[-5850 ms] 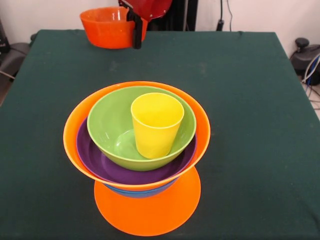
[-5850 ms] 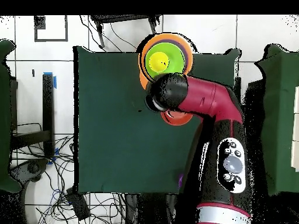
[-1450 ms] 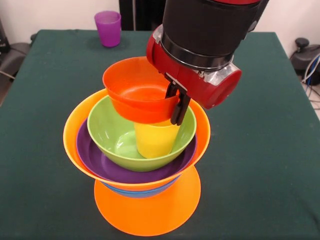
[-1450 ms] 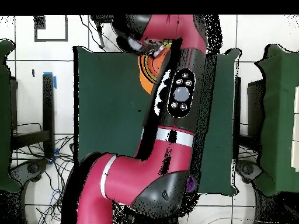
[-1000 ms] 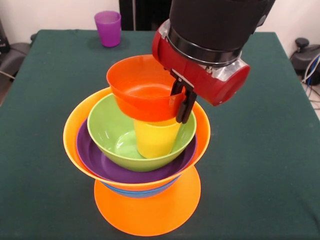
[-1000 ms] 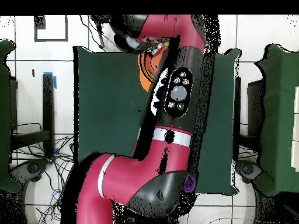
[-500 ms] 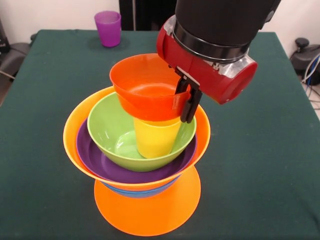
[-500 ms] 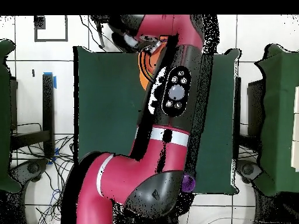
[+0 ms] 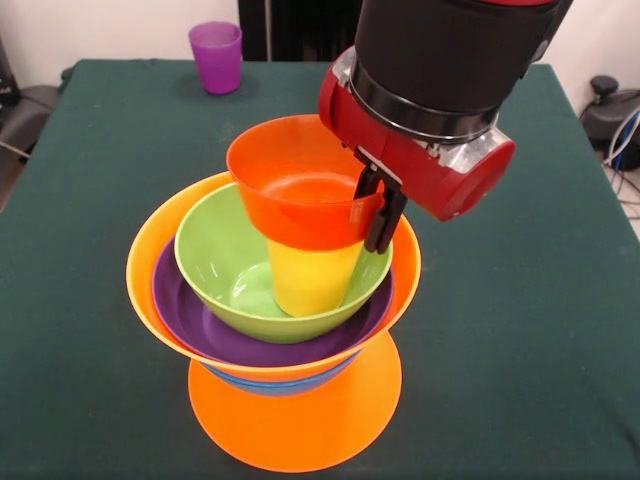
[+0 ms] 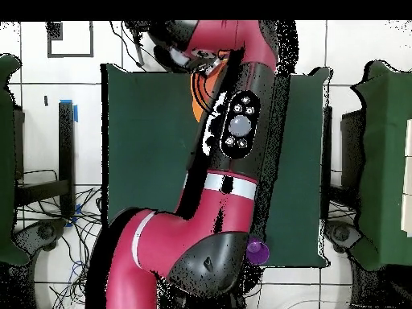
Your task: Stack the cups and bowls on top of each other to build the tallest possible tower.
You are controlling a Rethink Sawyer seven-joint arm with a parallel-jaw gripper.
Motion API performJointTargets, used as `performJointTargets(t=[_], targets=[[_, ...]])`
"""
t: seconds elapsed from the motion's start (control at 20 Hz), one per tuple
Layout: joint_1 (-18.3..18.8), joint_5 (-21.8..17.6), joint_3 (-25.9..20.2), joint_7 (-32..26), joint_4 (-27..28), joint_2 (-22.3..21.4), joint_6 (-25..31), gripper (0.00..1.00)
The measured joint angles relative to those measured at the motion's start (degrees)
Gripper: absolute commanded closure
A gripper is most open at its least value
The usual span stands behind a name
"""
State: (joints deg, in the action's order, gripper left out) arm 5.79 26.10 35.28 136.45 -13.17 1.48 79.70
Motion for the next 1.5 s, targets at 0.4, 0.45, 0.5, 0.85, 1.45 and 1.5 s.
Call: performJointTargets(t=[0.4,0.45,0.5,0.85,1.45,1.5], targets=[[-0.1,2.4,2.3,0.0,0.0,0.7,0.0,1.00],[-0.1,2.8,2.9,0.0,0.0,0.7,0.0,1.00],[-0.2,3.5,3.5,0.0,0.0,0.8,0.0,0.00],[-0.2,4.8,4.8,0.0,0.0,1.1,0.0,0.00],[-0.3,7.0,6.7,0.0,0.0,1.3,0.0,0.00],[-0.3,7.0,6.8,0.0,0.0,1.3,0.0,0.00]])
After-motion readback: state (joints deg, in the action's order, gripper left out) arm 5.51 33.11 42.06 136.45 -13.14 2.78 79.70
